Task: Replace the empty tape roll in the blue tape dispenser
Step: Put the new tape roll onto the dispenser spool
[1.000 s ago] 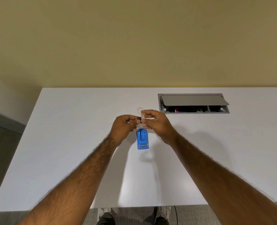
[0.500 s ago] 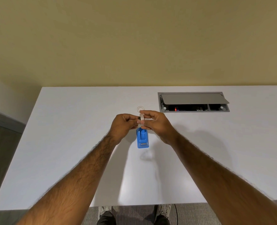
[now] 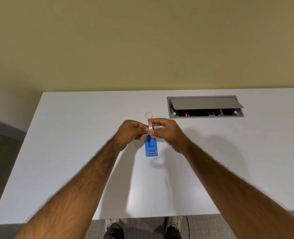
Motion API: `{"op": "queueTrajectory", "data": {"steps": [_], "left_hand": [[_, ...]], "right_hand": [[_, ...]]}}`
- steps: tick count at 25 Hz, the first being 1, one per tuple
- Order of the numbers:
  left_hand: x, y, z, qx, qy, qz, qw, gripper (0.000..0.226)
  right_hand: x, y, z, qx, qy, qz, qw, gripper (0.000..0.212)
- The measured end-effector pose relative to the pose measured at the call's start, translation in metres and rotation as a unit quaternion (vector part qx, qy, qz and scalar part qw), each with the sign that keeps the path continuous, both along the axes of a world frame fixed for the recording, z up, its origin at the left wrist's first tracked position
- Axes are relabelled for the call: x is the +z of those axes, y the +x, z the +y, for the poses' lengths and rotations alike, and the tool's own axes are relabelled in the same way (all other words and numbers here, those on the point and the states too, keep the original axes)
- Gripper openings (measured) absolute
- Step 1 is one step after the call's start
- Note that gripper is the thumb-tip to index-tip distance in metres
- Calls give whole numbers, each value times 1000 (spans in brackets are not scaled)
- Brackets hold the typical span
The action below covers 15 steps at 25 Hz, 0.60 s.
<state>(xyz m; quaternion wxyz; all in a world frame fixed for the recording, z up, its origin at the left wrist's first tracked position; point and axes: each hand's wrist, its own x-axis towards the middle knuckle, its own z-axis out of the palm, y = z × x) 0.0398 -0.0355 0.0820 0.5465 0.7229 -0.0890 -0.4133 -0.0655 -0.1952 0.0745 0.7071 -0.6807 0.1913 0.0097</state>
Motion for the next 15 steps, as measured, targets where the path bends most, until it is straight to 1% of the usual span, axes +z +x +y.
{"op": "queueTrajectory", "data": {"steps": [4, 7, 9, 11, 13, 15], "left_hand": [[-1, 1, 1, -4, 7, 7, 1000, 10], [-3, -2, 2, 15, -9, 5, 1000, 12], [-6, -4, 1, 22, -21, -15, 999, 12], [-6, -5, -1, 24, -32, -34, 999, 15], [-5, -6, -2, 27, -44, -34, 998, 16], [-3, -7, -2, 30, -52, -30, 998, 16]], "right_hand": [[2, -2, -1, 3, 7, 8, 1000, 41], [2, -4, -1, -14, 68, 22, 997, 39], [2, -4, 0, -41, 112, 24, 993, 35], [2, -4, 1, -54, 136, 20, 989, 35], [2, -3, 0, -55, 137, 14, 989, 36], [2, -2, -1, -51, 117, 15, 992, 38]]}}
